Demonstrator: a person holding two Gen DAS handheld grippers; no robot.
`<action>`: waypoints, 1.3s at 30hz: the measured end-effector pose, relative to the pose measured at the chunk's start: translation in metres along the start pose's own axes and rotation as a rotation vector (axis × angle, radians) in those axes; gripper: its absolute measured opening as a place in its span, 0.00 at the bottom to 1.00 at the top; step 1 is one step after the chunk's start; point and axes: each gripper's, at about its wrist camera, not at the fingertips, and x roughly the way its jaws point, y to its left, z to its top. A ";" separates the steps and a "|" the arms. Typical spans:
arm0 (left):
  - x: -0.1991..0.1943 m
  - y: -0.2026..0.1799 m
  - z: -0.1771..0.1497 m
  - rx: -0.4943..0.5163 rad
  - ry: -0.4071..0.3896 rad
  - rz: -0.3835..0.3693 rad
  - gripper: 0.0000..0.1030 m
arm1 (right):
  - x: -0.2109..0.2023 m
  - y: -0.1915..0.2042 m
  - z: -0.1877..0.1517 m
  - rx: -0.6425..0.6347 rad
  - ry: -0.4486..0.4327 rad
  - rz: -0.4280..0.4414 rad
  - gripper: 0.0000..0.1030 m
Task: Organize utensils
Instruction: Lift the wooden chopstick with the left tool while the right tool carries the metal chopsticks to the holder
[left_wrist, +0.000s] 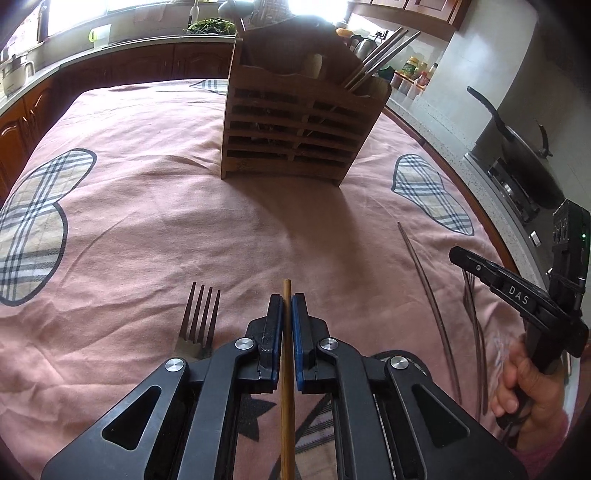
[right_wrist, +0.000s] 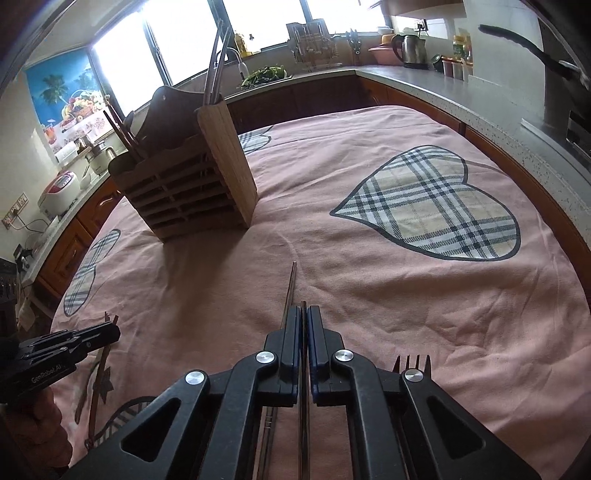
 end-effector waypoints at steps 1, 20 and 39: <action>-0.005 -0.001 0.000 0.002 -0.008 -0.002 0.04 | -0.004 0.001 0.000 0.000 -0.007 0.005 0.04; -0.070 -0.011 -0.006 -0.004 -0.118 -0.030 0.04 | -0.076 0.034 0.001 -0.048 -0.132 0.080 0.04; -0.138 -0.018 -0.001 0.019 -0.287 -0.043 0.04 | -0.123 0.048 0.011 -0.067 -0.244 0.114 0.04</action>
